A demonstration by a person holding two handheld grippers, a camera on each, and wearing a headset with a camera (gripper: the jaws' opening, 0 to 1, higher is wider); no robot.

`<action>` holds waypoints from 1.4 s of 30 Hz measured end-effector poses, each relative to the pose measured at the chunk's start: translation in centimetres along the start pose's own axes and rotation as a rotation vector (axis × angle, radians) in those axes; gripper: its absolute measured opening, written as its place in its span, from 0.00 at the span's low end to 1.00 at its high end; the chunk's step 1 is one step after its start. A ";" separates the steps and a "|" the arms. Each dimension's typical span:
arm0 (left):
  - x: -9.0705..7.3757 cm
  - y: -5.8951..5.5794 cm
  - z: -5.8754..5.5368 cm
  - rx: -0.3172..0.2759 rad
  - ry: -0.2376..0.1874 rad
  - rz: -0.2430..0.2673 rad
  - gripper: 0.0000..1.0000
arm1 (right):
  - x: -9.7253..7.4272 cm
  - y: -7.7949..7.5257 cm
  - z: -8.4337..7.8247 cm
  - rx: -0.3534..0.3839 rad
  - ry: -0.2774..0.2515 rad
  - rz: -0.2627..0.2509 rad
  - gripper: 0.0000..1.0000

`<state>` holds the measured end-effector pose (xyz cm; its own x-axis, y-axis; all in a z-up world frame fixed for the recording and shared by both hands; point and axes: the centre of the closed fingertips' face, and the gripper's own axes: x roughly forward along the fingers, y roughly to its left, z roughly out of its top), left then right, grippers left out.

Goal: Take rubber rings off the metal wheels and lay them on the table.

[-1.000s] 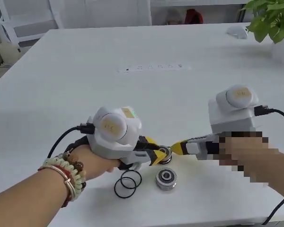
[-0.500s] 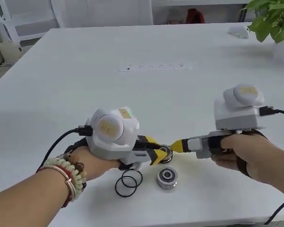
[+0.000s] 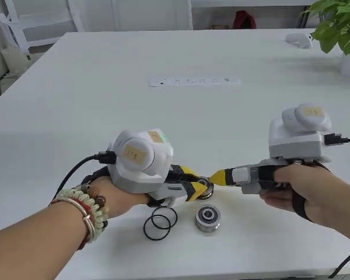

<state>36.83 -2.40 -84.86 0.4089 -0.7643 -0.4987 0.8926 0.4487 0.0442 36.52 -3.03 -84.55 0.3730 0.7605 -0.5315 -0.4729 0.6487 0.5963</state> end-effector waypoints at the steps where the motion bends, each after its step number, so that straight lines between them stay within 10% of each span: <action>1: 0.0 0.0 0.0 0.000 0.000 0.000 0.14 | 0.0 0.0 0.0 0.002 -0.001 0.002 0.00; 24: 0.0 0.2 0.0 0.000 -0.007 0.008 0.14 | 0.4 2.0 0.5 0.036 -0.014 0.084 0.00; 42: 0.2 0.3 0.3 -0.109 -0.033 0.022 0.15 | 0.1 0.3 -0.2 -0.002 0.013 0.000 0.00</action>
<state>37.23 -2.57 -84.66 0.4360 -0.7676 -0.4697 0.8581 0.5120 -0.0403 36.30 -2.74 -84.54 0.3624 0.7600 -0.5395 -0.4743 0.6486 0.5953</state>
